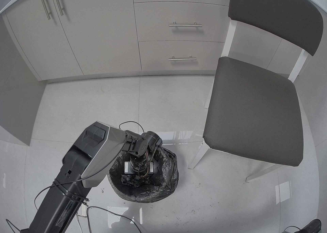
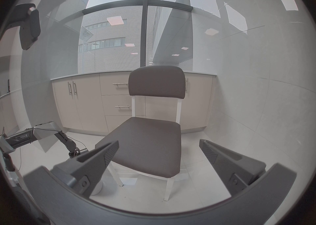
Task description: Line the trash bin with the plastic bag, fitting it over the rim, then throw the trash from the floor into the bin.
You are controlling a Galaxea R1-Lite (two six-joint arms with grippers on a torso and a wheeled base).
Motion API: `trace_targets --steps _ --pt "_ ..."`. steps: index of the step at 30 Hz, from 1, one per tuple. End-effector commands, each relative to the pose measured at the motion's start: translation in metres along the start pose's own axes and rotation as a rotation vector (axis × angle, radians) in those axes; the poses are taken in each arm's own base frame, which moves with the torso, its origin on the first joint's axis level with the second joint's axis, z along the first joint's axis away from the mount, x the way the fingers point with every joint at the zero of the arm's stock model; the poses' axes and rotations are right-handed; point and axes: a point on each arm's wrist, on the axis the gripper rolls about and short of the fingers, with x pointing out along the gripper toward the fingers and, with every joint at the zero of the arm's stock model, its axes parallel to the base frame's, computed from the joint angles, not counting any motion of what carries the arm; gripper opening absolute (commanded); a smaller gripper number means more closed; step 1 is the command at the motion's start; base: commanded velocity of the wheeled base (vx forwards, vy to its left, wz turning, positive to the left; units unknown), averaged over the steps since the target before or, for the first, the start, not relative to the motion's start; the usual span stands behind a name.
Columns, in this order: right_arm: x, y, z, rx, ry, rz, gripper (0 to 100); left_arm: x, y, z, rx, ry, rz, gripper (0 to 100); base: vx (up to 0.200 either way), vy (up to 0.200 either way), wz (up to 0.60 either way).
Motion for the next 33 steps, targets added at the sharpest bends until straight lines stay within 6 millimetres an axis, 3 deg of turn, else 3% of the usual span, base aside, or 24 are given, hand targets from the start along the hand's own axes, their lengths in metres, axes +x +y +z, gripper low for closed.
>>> trace_targets --steps 1,6,21,33 --pt "-0.002 0.000 0.001 0.003 -0.023 0.001 100 0.017 0.001 -0.003 -0.006 -0.010 0.020 0 0.000 0.000 0.00" --pt "-0.002 0.000 0.001 0.002 -0.033 0.015 100 0.009 0.000 0.001 -0.010 -0.026 0.010 0 0.000 0.000 0.00" --pt "-0.003 0.000 0.004 0.002 -0.041 0.025 100 -0.063 -0.002 0.019 -0.101 -0.163 -0.004 0 0.000 0.000 0.00" --pt "-0.004 0.001 0.006 0.000 -0.050 0.059 100 -0.066 -0.004 0.027 -0.142 -0.236 -0.032 0 0.000 0.000 0.00"
